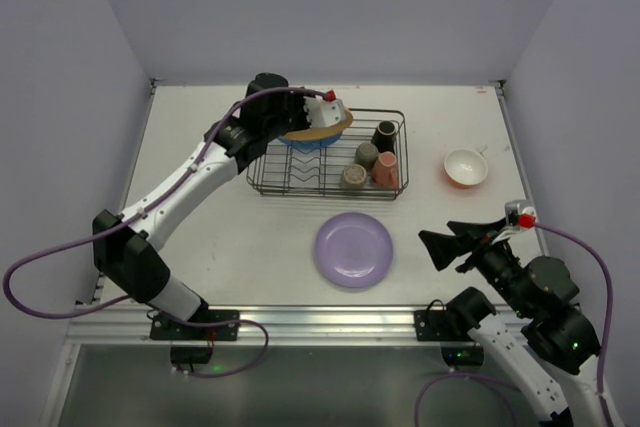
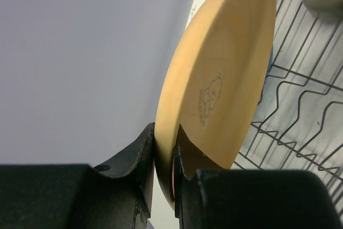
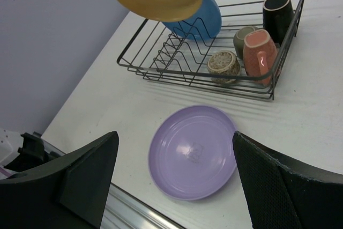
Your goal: Unload the mixed dishes from the dish rack
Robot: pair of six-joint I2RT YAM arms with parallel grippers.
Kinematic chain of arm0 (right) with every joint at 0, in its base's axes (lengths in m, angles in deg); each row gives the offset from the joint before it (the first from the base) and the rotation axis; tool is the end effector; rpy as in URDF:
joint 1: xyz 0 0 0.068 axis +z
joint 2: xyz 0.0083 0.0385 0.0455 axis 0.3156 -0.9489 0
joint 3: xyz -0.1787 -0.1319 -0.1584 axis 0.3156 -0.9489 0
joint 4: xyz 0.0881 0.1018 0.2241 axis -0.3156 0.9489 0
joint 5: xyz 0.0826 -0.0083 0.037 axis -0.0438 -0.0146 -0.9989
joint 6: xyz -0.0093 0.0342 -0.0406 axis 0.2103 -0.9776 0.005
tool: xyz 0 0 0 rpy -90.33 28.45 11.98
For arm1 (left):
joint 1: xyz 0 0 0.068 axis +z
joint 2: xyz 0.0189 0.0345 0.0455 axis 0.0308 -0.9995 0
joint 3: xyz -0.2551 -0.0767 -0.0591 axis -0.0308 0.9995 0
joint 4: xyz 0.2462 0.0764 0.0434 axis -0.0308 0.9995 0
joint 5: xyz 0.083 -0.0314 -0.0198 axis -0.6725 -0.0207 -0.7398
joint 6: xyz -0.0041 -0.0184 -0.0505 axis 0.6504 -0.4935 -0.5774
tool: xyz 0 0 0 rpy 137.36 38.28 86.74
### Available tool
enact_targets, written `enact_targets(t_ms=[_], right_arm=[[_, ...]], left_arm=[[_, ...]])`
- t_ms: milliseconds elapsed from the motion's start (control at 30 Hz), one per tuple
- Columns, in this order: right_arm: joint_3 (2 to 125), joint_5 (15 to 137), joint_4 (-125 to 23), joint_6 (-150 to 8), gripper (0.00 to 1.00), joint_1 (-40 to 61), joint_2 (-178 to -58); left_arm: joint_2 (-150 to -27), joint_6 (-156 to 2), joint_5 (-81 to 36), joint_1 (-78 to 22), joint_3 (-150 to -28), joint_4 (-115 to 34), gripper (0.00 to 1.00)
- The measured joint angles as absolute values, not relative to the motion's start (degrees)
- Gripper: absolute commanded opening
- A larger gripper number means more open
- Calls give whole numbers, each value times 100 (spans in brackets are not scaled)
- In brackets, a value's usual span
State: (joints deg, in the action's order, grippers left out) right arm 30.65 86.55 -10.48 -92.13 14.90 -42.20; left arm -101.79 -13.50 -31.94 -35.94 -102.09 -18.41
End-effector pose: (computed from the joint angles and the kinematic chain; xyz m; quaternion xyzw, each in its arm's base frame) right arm 0.0216 0.0121 0.3273 -0.0173 0.7294 0.3328 0.5974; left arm 0.3009 -0.2036 0.3784 0.5687 0.6136 0.0932 0.5398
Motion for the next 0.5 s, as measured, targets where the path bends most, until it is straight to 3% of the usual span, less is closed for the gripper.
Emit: enact_targets(t_ms=[300,500], right_arm=[[3065,8659,-1051,-9215,89,1490,-4220],[3065,8701,-1051,-9219,89,1490,-4165]], left_arm=[[-9462,-2743,-2357,-3596,-10209,-1708,0],[-8658,-4801,-1839,-3596,-10240,-2171,0]])
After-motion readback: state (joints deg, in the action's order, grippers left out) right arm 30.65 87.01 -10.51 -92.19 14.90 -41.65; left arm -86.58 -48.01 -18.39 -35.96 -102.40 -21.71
